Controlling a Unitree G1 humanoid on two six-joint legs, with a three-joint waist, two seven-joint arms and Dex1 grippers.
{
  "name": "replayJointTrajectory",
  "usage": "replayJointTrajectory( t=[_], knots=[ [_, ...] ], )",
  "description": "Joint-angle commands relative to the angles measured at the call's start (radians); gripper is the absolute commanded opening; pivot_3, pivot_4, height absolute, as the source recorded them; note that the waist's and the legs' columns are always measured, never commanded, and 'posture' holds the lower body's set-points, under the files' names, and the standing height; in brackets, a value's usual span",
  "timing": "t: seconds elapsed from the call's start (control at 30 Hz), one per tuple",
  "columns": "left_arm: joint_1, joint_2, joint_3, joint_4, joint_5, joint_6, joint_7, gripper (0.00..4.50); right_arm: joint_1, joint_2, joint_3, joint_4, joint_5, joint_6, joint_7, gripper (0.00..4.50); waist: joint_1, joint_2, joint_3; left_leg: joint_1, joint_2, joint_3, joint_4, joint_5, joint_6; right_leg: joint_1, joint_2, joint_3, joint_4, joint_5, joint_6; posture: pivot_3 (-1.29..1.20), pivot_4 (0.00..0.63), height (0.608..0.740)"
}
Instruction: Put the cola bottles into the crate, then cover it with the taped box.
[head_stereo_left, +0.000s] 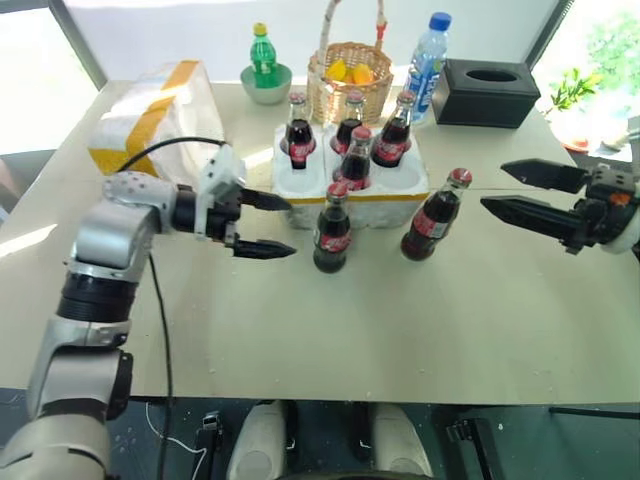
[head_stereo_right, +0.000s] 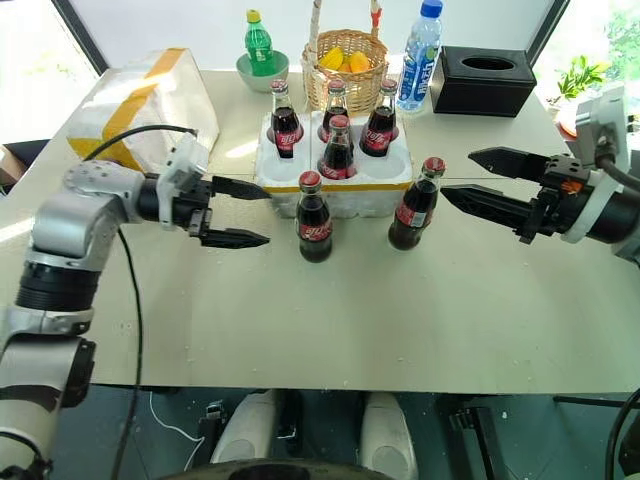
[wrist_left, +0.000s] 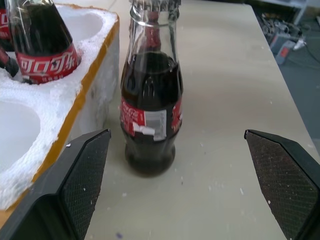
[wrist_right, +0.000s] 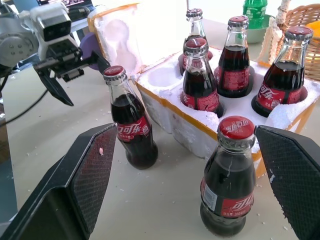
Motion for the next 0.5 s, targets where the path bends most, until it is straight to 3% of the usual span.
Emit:
replayJointTrajectory(
  t=[0.03,0.5],
  knots=[
    [-0.016,-0.057,-0.027,-0.002,-0.001,-0.007,0.069,4.49,-0.021,-0.029,-0.019,-0.006,0.01,-0.001,0.004,4.5,0.001,0.0,0.0,0.0,0.0,0.0,0.001,0.0,0.0,0.0,0.0,0.0,0.0,0.0,0.0,0.0,0.15,0.74],
    [-0.148,-0.253,-0.126,0.306,0.088,-0.169,0.135,4.49,0.008,-0.011,-0.054,-0.028,0.035,0.016,-0.023,4.5,0.003,0.0,0.0,0.0,0.0,0.0,0.002,-0.001,0.002,0.001,0.001,0.0,0.0,0.0,0.0,0.0,0.15,0.74]
  ],
)
